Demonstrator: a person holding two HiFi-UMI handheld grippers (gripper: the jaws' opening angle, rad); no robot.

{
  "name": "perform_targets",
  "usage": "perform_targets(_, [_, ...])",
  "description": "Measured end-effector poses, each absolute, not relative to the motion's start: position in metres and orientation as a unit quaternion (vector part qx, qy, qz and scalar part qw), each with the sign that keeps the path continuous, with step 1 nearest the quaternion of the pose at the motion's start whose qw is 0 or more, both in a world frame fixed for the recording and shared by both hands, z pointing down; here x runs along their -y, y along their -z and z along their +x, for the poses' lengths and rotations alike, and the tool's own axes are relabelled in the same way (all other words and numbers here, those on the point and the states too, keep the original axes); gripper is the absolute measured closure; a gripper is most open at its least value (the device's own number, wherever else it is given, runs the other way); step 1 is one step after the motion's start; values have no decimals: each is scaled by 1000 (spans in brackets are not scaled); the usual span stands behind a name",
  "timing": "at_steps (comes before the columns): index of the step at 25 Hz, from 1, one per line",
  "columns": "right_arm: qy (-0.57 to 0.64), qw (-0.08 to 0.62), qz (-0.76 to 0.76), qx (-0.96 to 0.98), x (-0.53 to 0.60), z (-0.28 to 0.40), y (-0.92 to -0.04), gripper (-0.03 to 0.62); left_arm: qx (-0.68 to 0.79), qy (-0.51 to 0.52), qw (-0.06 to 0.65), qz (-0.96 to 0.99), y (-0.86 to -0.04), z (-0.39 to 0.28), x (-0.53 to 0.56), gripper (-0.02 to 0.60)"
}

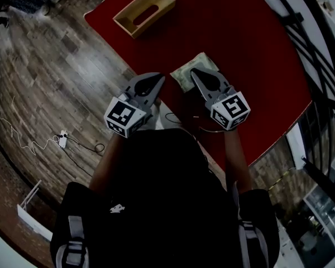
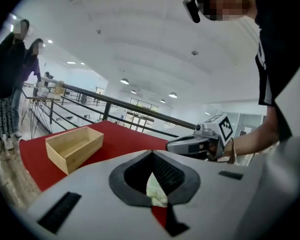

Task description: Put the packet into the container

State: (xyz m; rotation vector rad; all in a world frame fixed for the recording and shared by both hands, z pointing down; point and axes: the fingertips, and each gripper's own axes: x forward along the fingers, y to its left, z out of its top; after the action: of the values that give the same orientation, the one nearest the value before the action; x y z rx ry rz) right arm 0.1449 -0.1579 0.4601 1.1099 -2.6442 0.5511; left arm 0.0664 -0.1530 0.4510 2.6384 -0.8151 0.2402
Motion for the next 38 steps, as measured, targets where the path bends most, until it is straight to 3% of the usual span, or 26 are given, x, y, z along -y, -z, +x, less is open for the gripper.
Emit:
perform_targets(5, [-162,249,317,901,148,166,-499,568,248,-96,203,943,-479,94,152,578])
perform_targets(6, [-158,276,299,900,143,168,-505,553,241,-98,206,943,-482,99,150,580])
perform_targets(8, [-144,334,250,897,137,171,-519,449,232,-101,212,944,-489,105,149,578])
perform_targets(13, [-16,502,95,860,129,182,-553,394,231,-117,209,943,-505,107,152,578])
perform_targets(16, [56,558,5,828,132,183,-571,345,243,-128,208,939,-512,103,157,578])
perform_targets(25, [123,603,-108,781,124,174,-616,180,263,-135,214,931,-518,89,145,580])
perform_targets(38, [156,627,-175,743,135,168,-651,150,297,-136,222,919,-521,80,156,578])
